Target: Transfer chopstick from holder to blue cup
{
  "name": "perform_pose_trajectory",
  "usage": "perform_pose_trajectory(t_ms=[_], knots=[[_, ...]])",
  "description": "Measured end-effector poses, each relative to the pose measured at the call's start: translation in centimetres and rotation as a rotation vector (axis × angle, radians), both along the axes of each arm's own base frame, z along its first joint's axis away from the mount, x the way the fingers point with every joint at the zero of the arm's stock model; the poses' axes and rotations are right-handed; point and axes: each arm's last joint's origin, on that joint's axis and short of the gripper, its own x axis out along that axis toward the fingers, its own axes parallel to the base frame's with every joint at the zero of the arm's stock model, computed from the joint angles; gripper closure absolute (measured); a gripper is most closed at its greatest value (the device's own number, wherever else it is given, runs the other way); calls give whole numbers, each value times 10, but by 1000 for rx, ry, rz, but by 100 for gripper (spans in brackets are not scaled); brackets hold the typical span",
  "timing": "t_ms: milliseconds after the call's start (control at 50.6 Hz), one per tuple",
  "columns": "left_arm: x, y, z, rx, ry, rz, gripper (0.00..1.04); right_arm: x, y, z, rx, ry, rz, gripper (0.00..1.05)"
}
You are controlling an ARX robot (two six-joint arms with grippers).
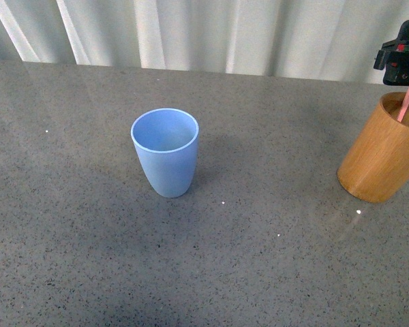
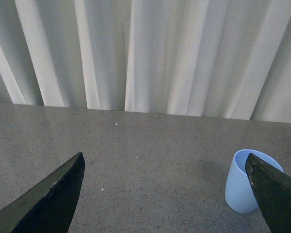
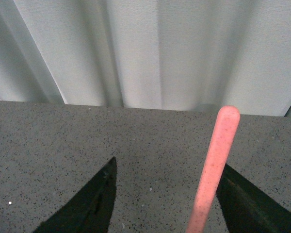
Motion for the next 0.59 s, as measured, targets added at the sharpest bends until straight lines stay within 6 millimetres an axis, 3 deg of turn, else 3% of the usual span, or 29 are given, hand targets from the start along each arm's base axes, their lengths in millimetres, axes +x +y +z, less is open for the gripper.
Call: perform_pose_trajectory(t_ms=[198, 336, 593], knots=[[0, 0, 0, 0, 0, 0, 7, 0, 0, 1, 0, -10, -2, 75], [0, 0, 0, 0, 0, 0, 7, -7, 0, 4, -2, -20, -1, 101], [0, 0, 0, 0, 0, 0, 7, -29, 4, 29, -17, -109, 18, 102]])
